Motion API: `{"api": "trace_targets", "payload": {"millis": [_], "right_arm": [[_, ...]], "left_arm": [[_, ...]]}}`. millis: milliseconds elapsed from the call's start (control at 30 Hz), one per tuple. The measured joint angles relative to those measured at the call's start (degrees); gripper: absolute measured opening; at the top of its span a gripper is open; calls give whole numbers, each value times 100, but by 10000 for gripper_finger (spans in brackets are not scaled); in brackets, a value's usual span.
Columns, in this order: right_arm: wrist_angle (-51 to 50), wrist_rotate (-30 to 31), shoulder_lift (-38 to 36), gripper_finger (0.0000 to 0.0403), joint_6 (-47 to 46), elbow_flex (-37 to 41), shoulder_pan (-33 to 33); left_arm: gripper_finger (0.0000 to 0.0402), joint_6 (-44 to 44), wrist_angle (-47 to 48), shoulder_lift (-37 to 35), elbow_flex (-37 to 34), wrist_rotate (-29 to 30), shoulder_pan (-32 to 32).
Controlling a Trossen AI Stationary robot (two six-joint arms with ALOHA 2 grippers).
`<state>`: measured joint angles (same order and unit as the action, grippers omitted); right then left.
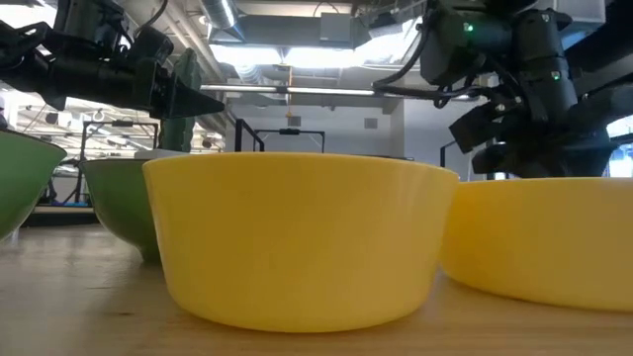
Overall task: Pick & Place Mini bowls
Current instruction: Stack the blue black bowl on top of the blue black bowl on the shelf
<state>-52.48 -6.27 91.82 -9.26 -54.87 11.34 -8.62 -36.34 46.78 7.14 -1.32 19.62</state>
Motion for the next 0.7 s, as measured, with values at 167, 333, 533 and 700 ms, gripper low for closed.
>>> {"api": "trace_targets", "payload": {"millis": [167, 333, 533, 700], "right_arm": [[4, -93, -77, 24, 252, -10, -123], [148, 321, -515, 18, 544, 13, -276], [856, 608, -1808, 14, 641, 49, -509], [1816, 508, -3227, 14, 479, 747, -648]], "left_arm": [[5, 41, -3, 0, 0, 0, -1], [2, 102, -4, -1, 0, 0, -1], [8, 218, -7, 0, 0, 0, -1], [5, 339, -4, 0, 0, 0, 0]]}}
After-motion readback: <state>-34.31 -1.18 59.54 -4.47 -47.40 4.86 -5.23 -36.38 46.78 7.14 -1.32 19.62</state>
